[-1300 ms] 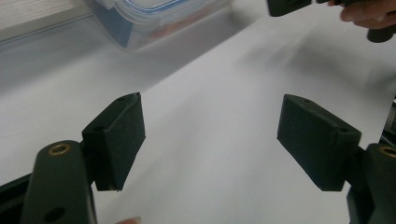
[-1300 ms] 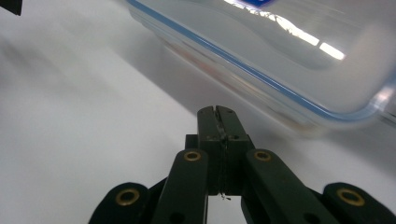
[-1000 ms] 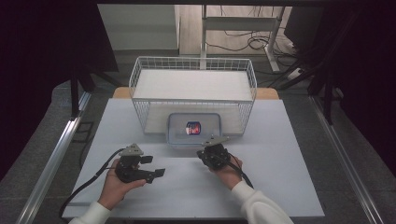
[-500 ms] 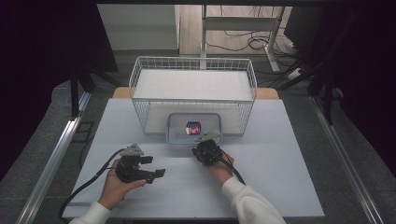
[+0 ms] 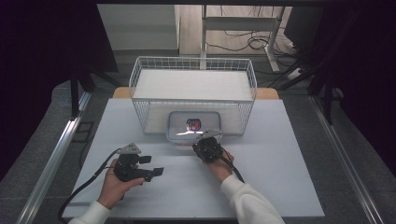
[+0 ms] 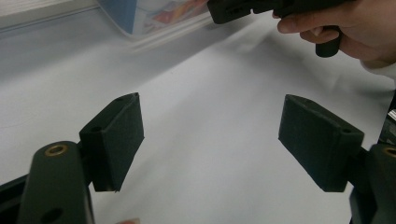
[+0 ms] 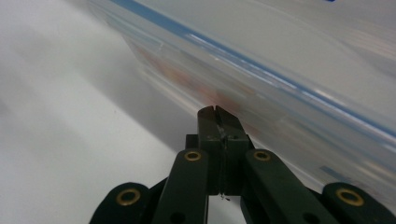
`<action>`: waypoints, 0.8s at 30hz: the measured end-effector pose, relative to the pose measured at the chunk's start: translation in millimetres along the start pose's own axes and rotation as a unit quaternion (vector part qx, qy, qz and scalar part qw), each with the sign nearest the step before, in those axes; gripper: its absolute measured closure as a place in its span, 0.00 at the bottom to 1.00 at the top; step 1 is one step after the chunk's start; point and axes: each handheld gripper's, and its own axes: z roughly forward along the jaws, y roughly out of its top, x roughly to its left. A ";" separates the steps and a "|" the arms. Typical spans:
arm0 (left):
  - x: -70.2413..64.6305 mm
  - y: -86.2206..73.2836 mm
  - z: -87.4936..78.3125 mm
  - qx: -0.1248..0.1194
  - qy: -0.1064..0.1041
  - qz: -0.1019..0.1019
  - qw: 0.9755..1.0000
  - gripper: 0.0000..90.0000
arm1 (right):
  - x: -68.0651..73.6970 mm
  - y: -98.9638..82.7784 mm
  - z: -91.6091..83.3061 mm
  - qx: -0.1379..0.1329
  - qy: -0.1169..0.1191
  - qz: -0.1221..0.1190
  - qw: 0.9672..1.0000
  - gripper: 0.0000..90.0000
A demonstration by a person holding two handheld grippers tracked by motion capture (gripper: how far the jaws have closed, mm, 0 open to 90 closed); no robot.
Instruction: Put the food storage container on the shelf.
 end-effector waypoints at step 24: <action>1.9 -1.9 0.4 0.004 0.002 -0.001 1.000 0.24 | -9.1 18.6 14.7 -0.011 -0.026 0.022 0.999 0.99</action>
